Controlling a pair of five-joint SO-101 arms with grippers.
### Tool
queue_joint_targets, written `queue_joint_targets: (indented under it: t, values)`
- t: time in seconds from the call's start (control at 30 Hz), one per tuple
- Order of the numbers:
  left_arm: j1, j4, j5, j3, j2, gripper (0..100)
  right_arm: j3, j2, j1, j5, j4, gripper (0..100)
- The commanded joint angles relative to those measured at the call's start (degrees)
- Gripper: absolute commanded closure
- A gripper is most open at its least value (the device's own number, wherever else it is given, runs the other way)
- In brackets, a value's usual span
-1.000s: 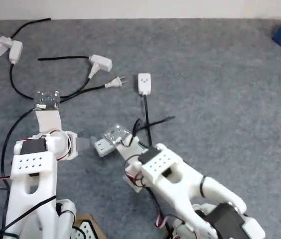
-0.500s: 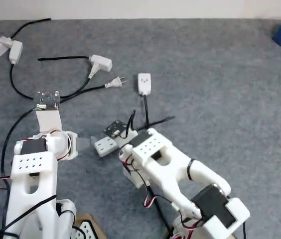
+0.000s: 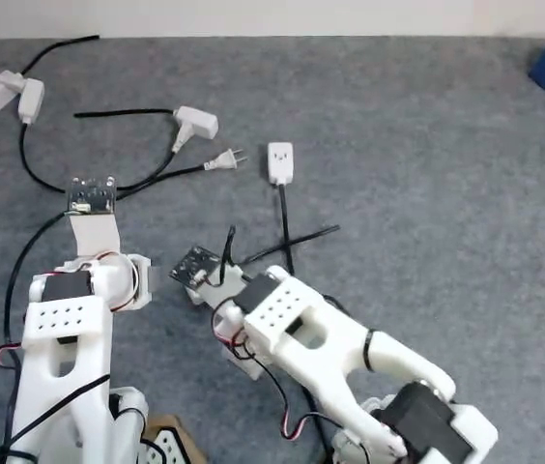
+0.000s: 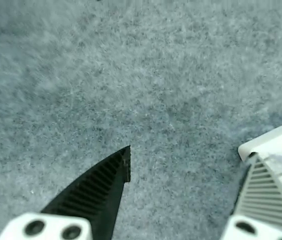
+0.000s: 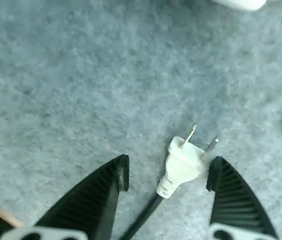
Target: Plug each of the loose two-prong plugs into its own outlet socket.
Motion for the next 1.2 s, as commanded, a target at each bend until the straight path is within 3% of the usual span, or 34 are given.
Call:
queue_joint_targets:
  t: [0.0, 0.1, 0.27, 0.67, 1.17]
  values:
    - [-0.1, -1.1, 0.4, -0.3, -0.7, 65, 0.0, -2.2, -0.6, -0.6, -0.7, 74.6]
    - [-0.1, -1.1, 0.4, -0.3, -0.7, 65, 0.0, -1.0, -0.6, -0.6, -0.5, 77.6]
    - [-0.1, -1.1, 0.4, -0.3, -0.7, 65, 2.9, -0.9, -0.6, 1.2, -0.7, 95.1]
    - [0.0, -1.0, 0.4, -0.3, -0.7, 65, 8.6, -0.5, 3.3, 3.0, -10.8, 93.6]
    - [0.5, -1.0, 0.5, -0.2, -0.7, 65, -6.3, -0.4, 5.3, 5.5, -8.8, 93.6]
